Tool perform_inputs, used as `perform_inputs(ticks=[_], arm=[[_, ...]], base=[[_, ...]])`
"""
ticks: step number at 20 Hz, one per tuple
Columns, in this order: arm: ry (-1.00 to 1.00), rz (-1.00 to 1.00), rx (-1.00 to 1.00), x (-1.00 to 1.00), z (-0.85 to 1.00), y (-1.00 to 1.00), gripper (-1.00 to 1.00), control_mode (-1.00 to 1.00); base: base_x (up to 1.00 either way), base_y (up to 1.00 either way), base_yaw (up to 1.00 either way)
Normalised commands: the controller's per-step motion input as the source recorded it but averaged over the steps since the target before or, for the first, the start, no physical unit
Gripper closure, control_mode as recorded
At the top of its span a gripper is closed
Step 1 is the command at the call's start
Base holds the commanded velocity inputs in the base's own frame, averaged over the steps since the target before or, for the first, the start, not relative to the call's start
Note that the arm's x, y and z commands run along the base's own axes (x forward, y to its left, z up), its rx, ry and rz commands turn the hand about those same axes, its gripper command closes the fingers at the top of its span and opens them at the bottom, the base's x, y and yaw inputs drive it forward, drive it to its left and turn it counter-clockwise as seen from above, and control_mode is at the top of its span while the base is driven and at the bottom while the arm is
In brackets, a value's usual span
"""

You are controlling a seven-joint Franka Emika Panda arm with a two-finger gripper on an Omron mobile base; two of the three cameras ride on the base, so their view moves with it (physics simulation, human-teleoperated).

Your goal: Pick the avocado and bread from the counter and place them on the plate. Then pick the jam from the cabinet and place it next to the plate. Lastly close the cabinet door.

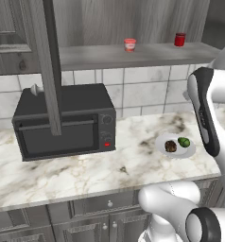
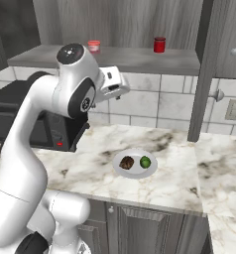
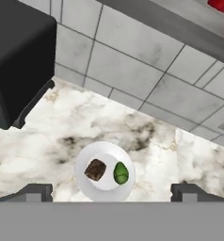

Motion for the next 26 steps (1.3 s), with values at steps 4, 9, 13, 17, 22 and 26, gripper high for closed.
perform_inputs(ticks=[4, 9, 13, 17, 22, 26], arm=[[-0.19, 0.00, 0.15, 0.06, 0.18, 0.28, -1.00, -1.00], [-0.15, 0.01, 0.14, 0.08, 0.23, 0.30, -1.00, -1.00], [-0.04, 0.02, 0.03, 0.00, 0.42, 0.19, -1.00, -1.00], [0.00, 0.00, 0.00, 0.00, 0.37, 0.19, -1.00, -1.00], [-0.01, 0.00, 0.09, 0.08, 0.30, 0.26, -1.00, -1.00], [-0.09, 0.00, 0.07, 0.16, 0.16, 0.25, -1.00, -1.00]], base=[[0.00, 0.00, 0.00], [0.00, 0.00, 0.00], [0.00, 0.00, 0.00], [0.00, 0.00, 0.00], [0.00, 0.00, 0.00], [0.00, 0.00, 0.00]])
